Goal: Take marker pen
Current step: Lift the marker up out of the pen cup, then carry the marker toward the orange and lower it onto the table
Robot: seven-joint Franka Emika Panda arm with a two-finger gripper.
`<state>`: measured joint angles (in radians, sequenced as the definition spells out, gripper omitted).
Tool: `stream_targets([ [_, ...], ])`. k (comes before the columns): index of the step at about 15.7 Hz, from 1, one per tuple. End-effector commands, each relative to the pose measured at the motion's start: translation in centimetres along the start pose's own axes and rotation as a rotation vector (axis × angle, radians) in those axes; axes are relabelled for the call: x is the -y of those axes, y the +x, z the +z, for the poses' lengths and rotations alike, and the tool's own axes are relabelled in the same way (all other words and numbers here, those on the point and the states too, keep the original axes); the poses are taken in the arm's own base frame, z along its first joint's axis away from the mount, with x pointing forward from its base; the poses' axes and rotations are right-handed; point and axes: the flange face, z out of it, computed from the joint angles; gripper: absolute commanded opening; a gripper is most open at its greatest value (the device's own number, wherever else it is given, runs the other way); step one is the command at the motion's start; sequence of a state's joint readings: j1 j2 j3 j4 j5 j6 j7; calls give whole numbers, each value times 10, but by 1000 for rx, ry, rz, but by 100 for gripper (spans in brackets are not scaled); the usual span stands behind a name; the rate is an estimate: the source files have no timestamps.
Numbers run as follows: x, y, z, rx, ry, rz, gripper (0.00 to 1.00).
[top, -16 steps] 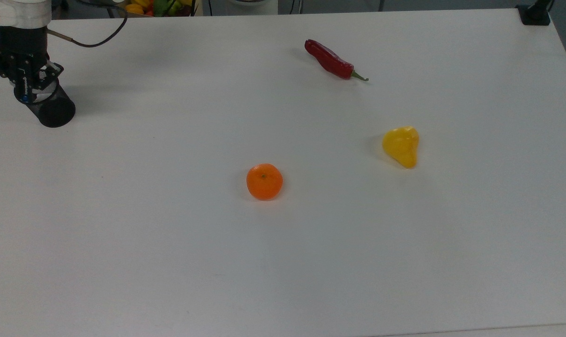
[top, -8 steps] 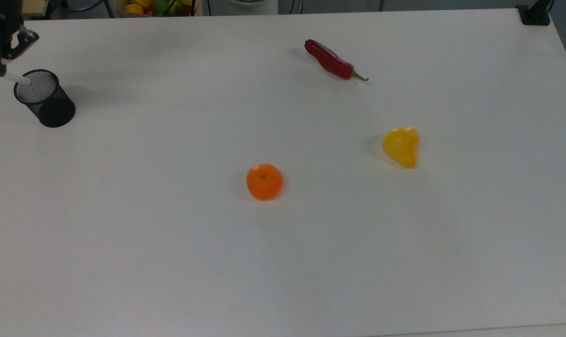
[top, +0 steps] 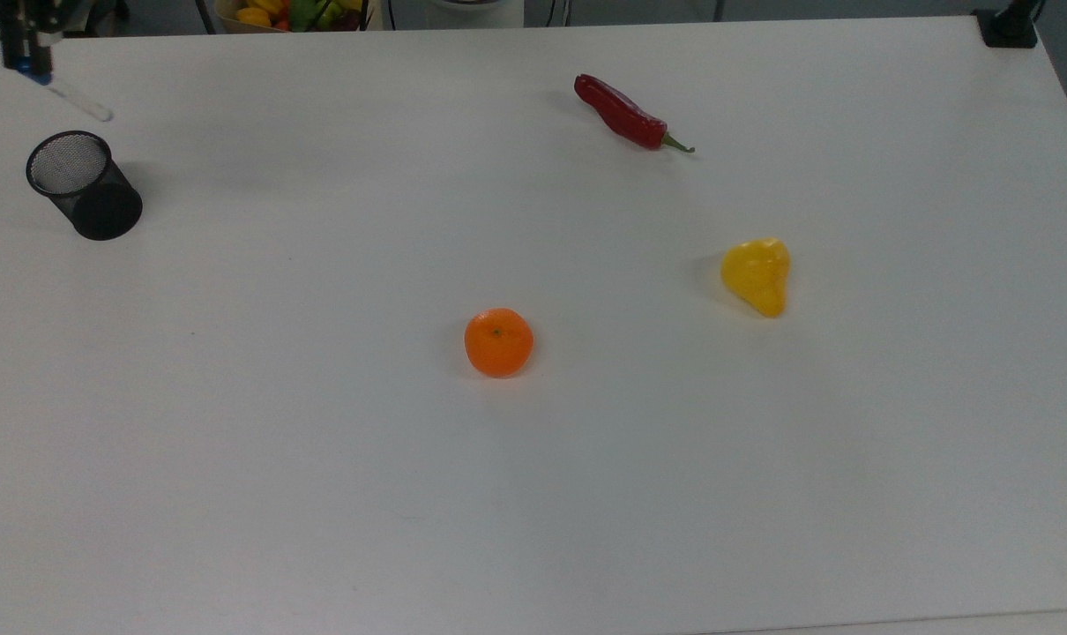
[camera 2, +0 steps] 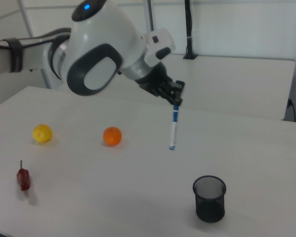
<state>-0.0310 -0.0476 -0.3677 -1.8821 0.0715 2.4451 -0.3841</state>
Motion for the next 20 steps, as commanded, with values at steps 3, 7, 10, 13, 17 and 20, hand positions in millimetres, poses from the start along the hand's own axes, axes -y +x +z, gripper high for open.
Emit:
stream_targets([
  [3, 95, 13, -23, 123, 168, -11, 0],
  [7, 167, 10, 1, 240, 221, -7, 0],
  [10, 211, 2, 36, 310, 241, -38, 0],
  [13, 235, -6, 72, 360, 246, -51, 0],
  [17, 261, -18, 120, 375, 248, -76, 0],
  [20, 274, -27, 151, 378, 243, -74, 0],
])
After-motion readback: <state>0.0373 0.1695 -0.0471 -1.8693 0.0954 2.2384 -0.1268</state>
